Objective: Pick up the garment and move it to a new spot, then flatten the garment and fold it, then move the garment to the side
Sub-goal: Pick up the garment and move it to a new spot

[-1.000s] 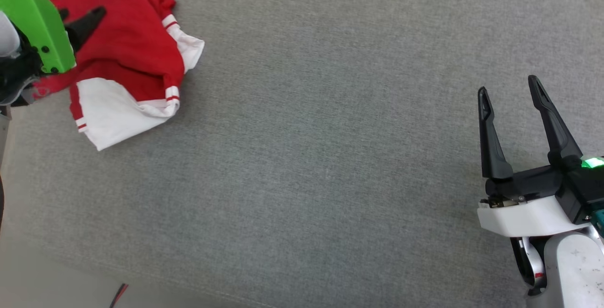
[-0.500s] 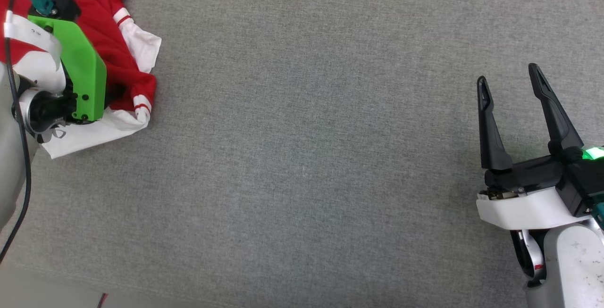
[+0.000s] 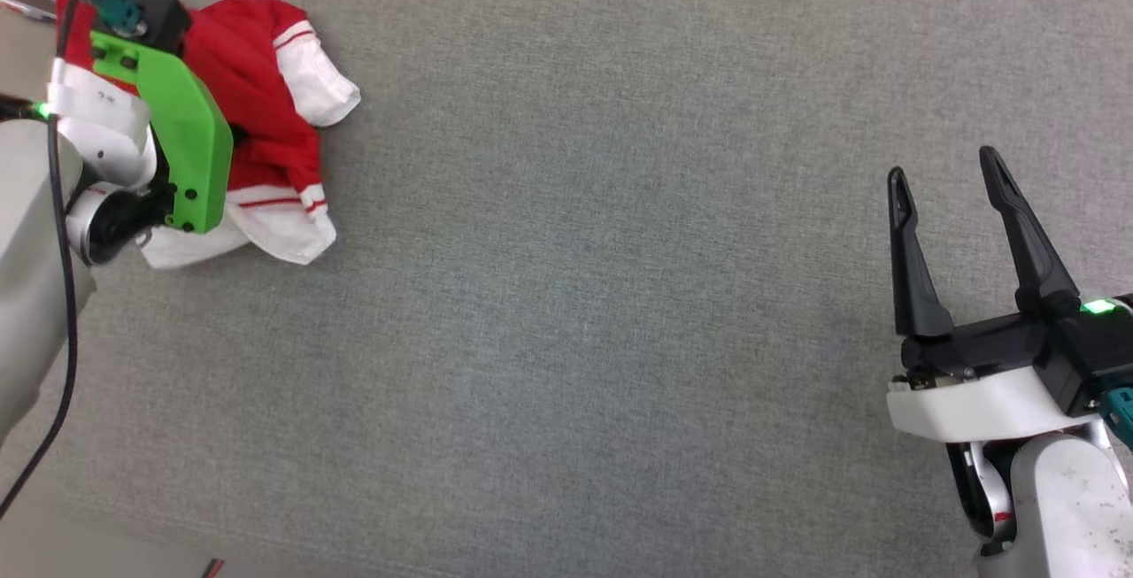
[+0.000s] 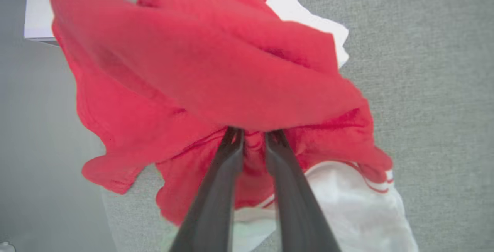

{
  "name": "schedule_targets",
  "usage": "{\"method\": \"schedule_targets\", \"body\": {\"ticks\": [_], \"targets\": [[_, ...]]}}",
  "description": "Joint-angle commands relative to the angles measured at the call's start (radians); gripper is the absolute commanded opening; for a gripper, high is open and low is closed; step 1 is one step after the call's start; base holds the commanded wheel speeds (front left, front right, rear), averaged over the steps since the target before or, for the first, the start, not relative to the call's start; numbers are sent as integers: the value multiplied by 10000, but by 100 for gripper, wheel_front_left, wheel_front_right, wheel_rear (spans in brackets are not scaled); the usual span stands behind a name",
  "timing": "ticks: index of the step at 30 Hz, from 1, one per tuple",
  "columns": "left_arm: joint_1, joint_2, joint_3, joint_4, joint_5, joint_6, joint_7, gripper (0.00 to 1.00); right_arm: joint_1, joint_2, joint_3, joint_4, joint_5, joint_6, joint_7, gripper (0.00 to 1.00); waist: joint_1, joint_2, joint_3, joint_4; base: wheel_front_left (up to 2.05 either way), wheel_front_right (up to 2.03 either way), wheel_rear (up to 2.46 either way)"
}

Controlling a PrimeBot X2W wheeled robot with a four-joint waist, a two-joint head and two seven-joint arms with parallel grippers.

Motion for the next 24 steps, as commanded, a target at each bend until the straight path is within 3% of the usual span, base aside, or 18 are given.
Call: {"method": "schedule_targets", "body": {"ticks": [1,11,17,24], "targets": [[-401,157,-65,-225,98,-28,-252,0,125,38,-15,59,128,-6,-59,100,0,0,-578,212,0,0,0],[-1452,593,-1500,-2532,521,-29,-899,0,607,141,-227,220,721,-6,-59,100,0,0,-1688,-18,0,0,0],[-1981,404,-2211,-3697,628,-29,-919,0,739,144,-358,252,1265,-6,-59,100,0,0,-2000,-654,0,0,0],[-2522,-226,-2923,-4610,751,-29,-1054,0,671,145,-461,265,1694,-6,-59,100,0,0,-1900,-1704,0,0,0]]}}
